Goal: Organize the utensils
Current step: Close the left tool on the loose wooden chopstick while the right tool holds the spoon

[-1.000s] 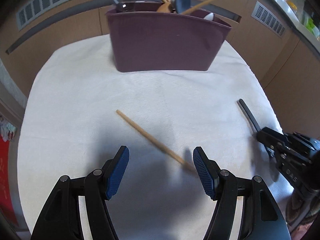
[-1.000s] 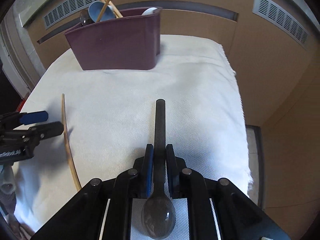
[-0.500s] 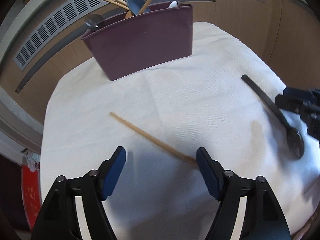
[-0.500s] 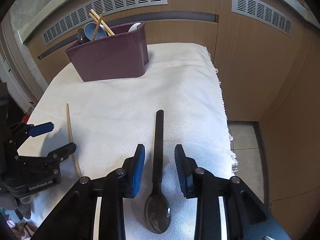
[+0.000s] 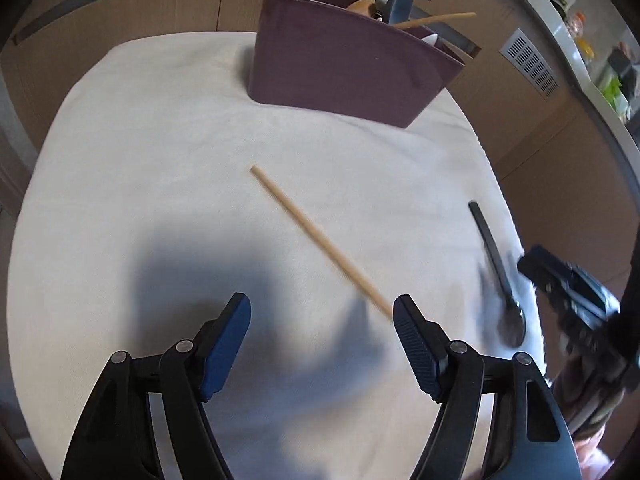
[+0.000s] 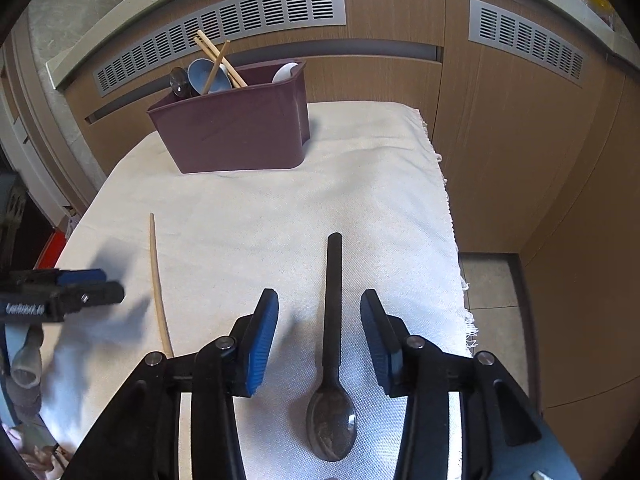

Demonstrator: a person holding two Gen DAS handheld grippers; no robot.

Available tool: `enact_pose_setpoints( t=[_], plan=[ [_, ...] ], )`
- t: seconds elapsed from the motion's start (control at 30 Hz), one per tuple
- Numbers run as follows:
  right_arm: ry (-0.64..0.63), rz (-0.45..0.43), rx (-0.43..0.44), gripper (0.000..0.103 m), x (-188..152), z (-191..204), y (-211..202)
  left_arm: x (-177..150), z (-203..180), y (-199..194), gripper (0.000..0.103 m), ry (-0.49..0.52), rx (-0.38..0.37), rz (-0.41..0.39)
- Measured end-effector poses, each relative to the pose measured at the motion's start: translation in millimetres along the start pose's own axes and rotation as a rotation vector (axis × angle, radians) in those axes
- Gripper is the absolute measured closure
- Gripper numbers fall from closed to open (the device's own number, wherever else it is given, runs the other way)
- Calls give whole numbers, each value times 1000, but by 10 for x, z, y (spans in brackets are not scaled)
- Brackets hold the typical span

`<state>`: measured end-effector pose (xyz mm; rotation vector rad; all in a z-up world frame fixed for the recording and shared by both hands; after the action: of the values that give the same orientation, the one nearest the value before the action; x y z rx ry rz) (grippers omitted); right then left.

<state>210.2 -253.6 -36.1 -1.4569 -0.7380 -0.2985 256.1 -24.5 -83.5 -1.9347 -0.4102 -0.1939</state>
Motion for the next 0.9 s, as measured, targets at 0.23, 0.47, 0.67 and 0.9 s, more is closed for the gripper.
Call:
enact_pose_setpoints(
  t=[0.23,0.47,0.67,0.9],
  plan=[
    [-13,-36,-73,52,-77,-92,-129,423,-282,399,45,31,89,-6],
    [2,-12,-74,52,-113,-192,-51,276,-678,555,78,258,120,-29],
    [2,65,58,52,-58,-121,228,-126,-693,414,78,471,201,-39],
    [-69,140,50,66,119,11,525,41,-257,267,77,352,213,-2]
  ],
)
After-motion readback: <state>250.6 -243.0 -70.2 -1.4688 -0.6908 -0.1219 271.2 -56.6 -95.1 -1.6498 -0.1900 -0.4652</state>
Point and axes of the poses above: each gripper's, at about its wrist camera, not at the fingertips, and y roughly the way its jaws point, z to its left, x to its top, the point moved 3 cm from there along y, roughly the way its jaws point, and after that the axes turned 13 degrees about -y, right-handed, at the moved point
